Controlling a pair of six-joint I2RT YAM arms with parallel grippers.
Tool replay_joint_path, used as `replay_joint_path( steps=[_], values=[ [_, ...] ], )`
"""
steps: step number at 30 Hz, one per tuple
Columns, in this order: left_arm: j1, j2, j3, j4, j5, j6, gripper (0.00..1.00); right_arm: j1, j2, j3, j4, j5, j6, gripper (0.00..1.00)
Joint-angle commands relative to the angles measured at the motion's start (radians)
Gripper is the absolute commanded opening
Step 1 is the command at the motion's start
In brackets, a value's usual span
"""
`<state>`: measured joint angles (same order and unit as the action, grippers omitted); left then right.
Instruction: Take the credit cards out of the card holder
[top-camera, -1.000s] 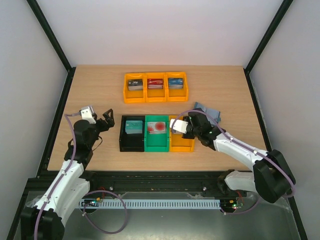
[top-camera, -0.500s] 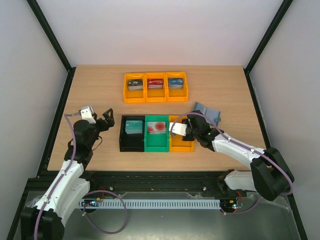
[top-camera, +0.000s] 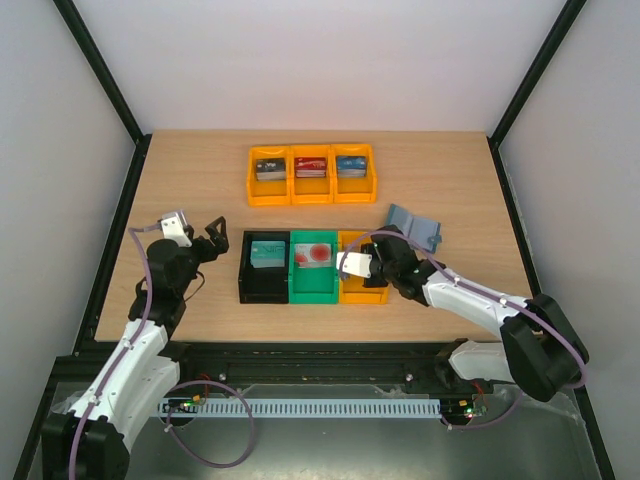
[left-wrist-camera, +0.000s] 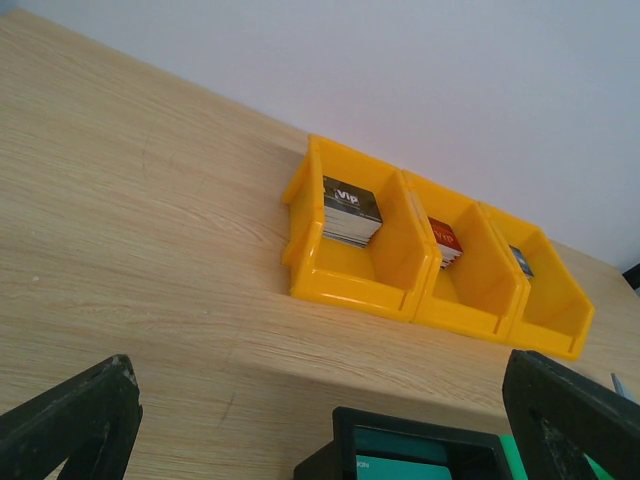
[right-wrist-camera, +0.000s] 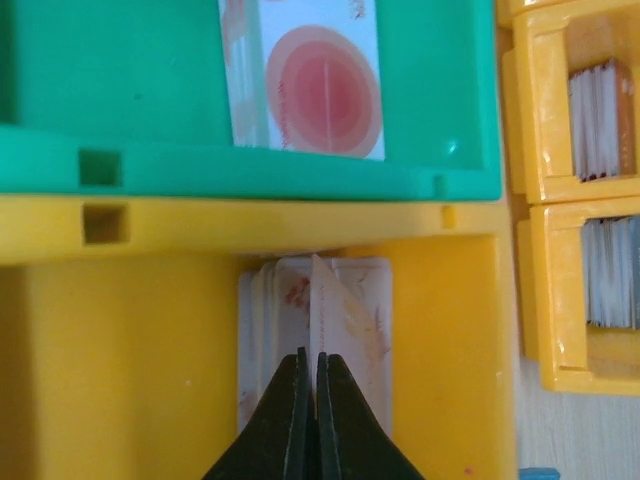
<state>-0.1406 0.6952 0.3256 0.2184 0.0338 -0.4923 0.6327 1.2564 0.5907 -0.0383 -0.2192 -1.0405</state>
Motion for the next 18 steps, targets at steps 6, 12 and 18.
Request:
replay_joint_path(
  steps=[6, 12, 18],
  values=[
    [0.006, -0.003, -0.010, 0.030, 0.007, 0.012, 1.00, 0.005, -0.001, -0.051, 0.033, 0.119, -0.037, 0.13],
    [0.007, -0.005, -0.013, 0.032, 0.008, 0.012, 1.00, 0.006, 0.011, 0.001, 0.039, 0.148, -0.035, 0.14],
    [0.011, -0.008, -0.012, 0.030, 0.008, 0.015, 1.00, 0.005, -0.013, 0.164, -0.027, 0.041, 0.211, 0.24]
  ],
)
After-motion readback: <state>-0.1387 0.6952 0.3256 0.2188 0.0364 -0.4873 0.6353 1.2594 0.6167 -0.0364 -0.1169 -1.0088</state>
